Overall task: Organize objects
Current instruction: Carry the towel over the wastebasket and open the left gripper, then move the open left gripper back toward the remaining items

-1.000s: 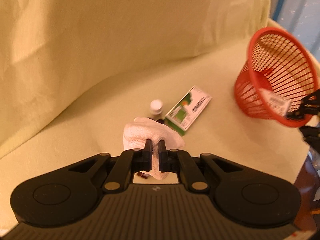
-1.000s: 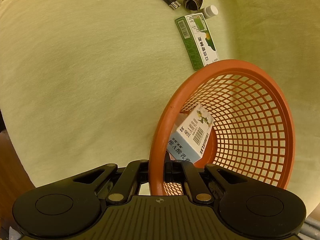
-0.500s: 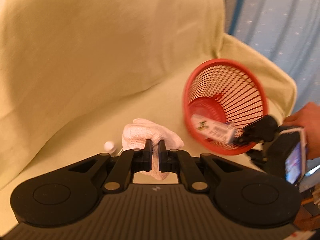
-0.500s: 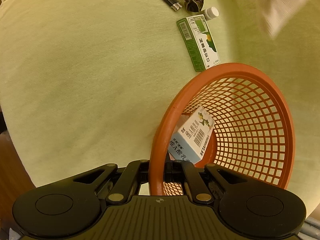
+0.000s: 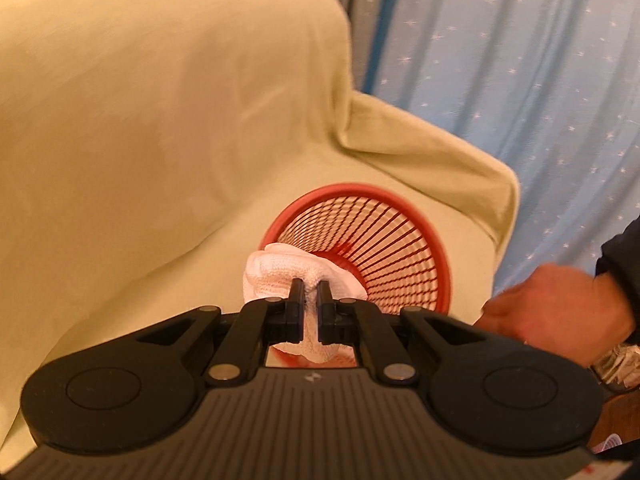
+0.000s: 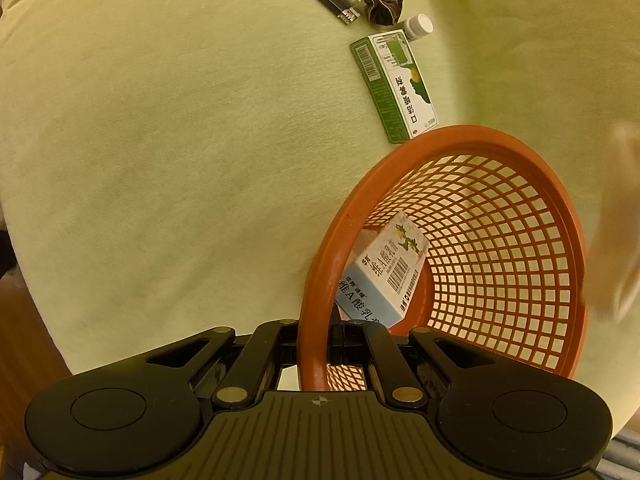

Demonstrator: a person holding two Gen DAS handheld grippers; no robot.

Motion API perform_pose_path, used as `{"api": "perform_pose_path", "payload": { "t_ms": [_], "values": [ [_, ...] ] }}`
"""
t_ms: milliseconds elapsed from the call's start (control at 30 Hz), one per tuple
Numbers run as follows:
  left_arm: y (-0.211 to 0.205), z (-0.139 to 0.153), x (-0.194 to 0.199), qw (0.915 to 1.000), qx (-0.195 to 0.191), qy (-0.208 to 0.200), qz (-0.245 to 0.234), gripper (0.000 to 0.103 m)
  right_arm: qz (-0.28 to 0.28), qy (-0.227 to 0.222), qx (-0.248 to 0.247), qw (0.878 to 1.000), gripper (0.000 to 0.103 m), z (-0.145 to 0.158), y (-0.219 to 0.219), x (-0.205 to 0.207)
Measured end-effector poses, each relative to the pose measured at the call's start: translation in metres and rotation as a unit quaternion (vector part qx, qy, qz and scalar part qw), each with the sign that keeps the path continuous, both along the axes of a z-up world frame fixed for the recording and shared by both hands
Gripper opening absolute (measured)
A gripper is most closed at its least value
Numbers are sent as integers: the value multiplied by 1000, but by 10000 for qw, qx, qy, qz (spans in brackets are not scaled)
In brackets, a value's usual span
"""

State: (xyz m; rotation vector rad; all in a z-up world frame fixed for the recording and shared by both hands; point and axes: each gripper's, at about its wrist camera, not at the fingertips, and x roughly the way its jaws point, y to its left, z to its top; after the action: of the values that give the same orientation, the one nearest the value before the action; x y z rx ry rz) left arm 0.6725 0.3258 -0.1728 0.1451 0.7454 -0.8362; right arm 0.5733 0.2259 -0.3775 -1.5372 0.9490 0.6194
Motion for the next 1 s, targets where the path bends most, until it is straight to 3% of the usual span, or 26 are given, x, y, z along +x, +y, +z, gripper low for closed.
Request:
{"api": "perform_pose_path", "payload": {
  "t_ms": [267,400,733,1000],
  "values": [
    [-53,-17,23,9990,-73,-17,-437,7,-56,-5,86,9999,0,-2,-1,3],
    [-64,-27,27,9993,-11,-20,-362,11,-60,5,120,9999,0,-2,-2,4],
    [-14,-26,20,9995,176,18,254,16,-34,15,144,9999,0,-1,-5,4],
    [38,-36,12,9945,456,92,939,21,-50,16,135,9999,0,0,-5,4]
  ]
}}
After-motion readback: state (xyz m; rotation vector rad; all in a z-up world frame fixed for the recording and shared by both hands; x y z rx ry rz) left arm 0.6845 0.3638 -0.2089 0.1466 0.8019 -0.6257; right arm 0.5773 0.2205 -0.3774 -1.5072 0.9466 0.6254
